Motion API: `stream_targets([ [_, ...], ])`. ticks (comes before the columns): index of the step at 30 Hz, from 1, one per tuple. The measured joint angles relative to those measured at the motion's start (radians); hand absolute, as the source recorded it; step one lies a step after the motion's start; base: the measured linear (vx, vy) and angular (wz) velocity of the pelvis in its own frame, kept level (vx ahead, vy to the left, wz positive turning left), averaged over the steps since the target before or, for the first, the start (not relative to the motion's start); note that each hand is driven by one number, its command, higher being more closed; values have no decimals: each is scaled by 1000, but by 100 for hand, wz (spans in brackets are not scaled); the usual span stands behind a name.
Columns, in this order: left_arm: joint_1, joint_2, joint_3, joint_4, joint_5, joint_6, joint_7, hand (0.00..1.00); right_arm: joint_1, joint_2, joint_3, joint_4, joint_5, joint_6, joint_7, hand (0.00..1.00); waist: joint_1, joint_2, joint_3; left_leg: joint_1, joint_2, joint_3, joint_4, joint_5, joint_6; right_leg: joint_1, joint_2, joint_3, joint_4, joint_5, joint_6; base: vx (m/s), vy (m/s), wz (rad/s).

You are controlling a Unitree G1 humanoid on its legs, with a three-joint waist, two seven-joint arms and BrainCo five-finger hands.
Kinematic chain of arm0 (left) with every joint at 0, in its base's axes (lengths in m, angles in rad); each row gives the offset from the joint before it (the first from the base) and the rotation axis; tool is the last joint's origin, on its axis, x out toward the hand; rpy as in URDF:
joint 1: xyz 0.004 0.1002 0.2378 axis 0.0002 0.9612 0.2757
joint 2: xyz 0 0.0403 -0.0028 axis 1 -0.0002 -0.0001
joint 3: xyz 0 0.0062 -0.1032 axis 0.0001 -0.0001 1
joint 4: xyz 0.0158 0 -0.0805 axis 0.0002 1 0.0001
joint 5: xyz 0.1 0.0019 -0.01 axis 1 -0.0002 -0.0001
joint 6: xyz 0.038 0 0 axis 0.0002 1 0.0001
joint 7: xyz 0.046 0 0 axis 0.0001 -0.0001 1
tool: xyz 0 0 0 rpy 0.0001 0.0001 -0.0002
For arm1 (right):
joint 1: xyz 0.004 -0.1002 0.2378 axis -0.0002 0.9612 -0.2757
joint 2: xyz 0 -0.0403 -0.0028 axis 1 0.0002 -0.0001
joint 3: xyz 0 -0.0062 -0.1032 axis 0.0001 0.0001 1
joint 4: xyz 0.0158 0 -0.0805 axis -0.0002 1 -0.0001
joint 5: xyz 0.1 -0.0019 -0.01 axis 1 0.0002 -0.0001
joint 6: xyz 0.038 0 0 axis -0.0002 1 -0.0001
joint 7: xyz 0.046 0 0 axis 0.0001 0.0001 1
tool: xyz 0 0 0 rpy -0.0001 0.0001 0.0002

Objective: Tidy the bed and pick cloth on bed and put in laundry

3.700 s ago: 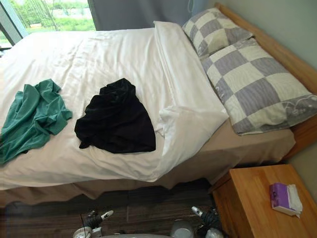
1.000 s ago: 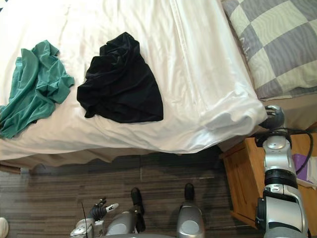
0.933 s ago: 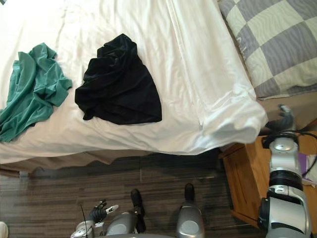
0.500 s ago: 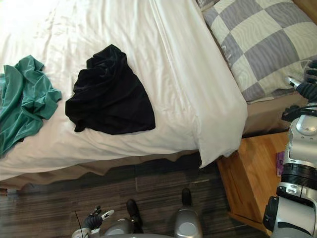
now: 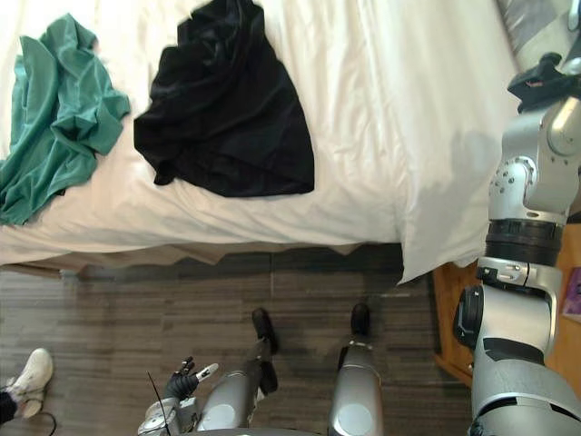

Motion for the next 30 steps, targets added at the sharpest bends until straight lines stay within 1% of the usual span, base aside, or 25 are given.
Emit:
stream_targets([
  [2,-12,-1,-19,-1,-16,-3,0,0,-3,-2,6,31,0,7,0,100,4,15,14,-45,-3,21,0,9,5,-55,-9,5,15,2,2,-43,14,3],
  [4,-15,-1,-23,-29,-39,-10,0,0,-3,-2,18,66,0,24,2,100,13,17,41,-83,-8,48,0,18,7,-118,-13,27,42,2,2,-21,0,-12],
  [6,-46,-15,-23,-38,-58,-11,0,0,3,0,25,124,0,40,4,100,23,35,71,-120,-15,61,0,33,24,-173,-24,43,66,0,4,9,-13,-9],
  [7,-53,-21,-23,-40,-64,-11,0,0,9,3,29,136,0,42,6,100,25,36,75,-129,-16,65,0,35,22,-186,-26,47,71,-2,4,42,-26,-3],
  [8,-58,-33,-24,-51,-73,-12,0,0,27,23,34,146,-2,35,11,100,26,36,79,-145,-16,74,1,44,17,-210,-26,56,79,-3,4,54,-37,-4],
  [9,-67,-51,-26,-59,-74,-12,-1,0,44,38,32,130,-7,-3,28,100,24,38,82,-155,-16,78,4,48,17,-224,-26,58,85,-6,3,62,-44,-3],
  [12,-90,-57,-29,-60,-76,-11,0,0,75,61,28,141,-6,-12,59,100,19,38,83,-142,-15,81,5,50,17,-224,-27,60,114,-27,1,45,-45,2],
  [14,-107,-67,-29,-59,-78,-14,-1,0,103,115,4,146,-4,-49,91,100,16,30,83,-131,-10,88,1,42,8,-223,-23,64,131,-43,0,12,-52,-5],
  [15,-115,-69,-25,-56,-82,-13,-1,0,116,140,-8,146,-3,-60,99,100,15,24,82,-126,-8,92,1,41,7,-223,-20,68,132,-45,0,4,-57,-20],
  [16,-122,-69,-11,-54,-83,-11,-1,0,146,184,-14,146,1,-80,116,100,14,4,79,-112,-4,104,6,39,9,-218,-12,81,130,-45,0,18,-71,-28],
  [18,-124,-74,25,-49,-83,-9,-1,0,227,270,-32,146,39,-94,148,100,-2,-33,62,-88,3,110,7,38,12,-195,-5,83,126,-45,0,45,-74,-20],
  [19,-133,-79,43,-34,-83,-8,-1,0,303,320,-48,146,59,-97,159,100,-4,-57,50,-62,7,109,7,34,10,-167,-1,79,120,-48,-2,53,-62,-7],
  [20,-135,-82,54,-31,-83,-7,-1,0,343,342,-50,153,77,-97,159,100,-5,-67,45,-47,10,110,7,32,10,-149,2,78,114,-48,-2,65,-65,-9],
  [21,-135,-86,66,-28,-82,-6,1,0,425,384,-50,208,91,-82,159,100,-4,-85,36,-18,16,110,7,25,14,-112,8,74,100,-49,-2,55,-49,-7],
  [22,-135,-87,67,-26,-82,-5,1,0,473,408,-48,253,97,-61,158,100,-3,-93,32,-3,19,109,7,23,15,-92,10,70,94,-50,-3,81,-59,4],
  [23,-135,-93,76,-26,-80,-5,1,0,582,465,-48,343,108,-10,158,100,-1,-101,27,28,21,99,7,14,9,-52,9,55,93,-62,-5,90,-50,16],
  [24,-135,-100,86,-26,-76,-4,2,0,668,512,-46,419,107,38,157,0,0,-102,27,55,20,93,6,5,8,-19,6,47,94,-74,-2,93,-48,18],
  [25,-134,-104,94,-25,-70,-3,2,0,717,544,-47,450,101,62,157,0,2,-102,27,70,19,92,7,2,7,-1,3,42,95,-80,-3,92,-40,17],
  [26,-133,-110,101,-23,-67,3,6,0,824,611,-39,476,74,104,158,0,-4,-100,26,105,15,87,7,-1,4,38,-4,27,97,-91,-1,93,-37,10],
  [27,-127,-112,100,-22,-55,9,11,0,895,648,-45,450,26,121,155,0,-5,-103,20,139,11,84,7,-8,1,74,-7,25,95,-99,3,100,-30,11],
  [28,-126,-114,98,-18,-46,13,18,0,914,644,-45,447,-11,122,155,0,-9,-106,9,153,8,81,7,-11,4,91,-9,23,94,-102,6,92,-27,16],
  [30,-119,-119,91,13,-21,17,22,0,973,635,-38,460,-138,124,156,0,-7,-112,-50,200,5,52,5,-22,4,171,-9,-2,63,-108,11,75,-18,29],
])
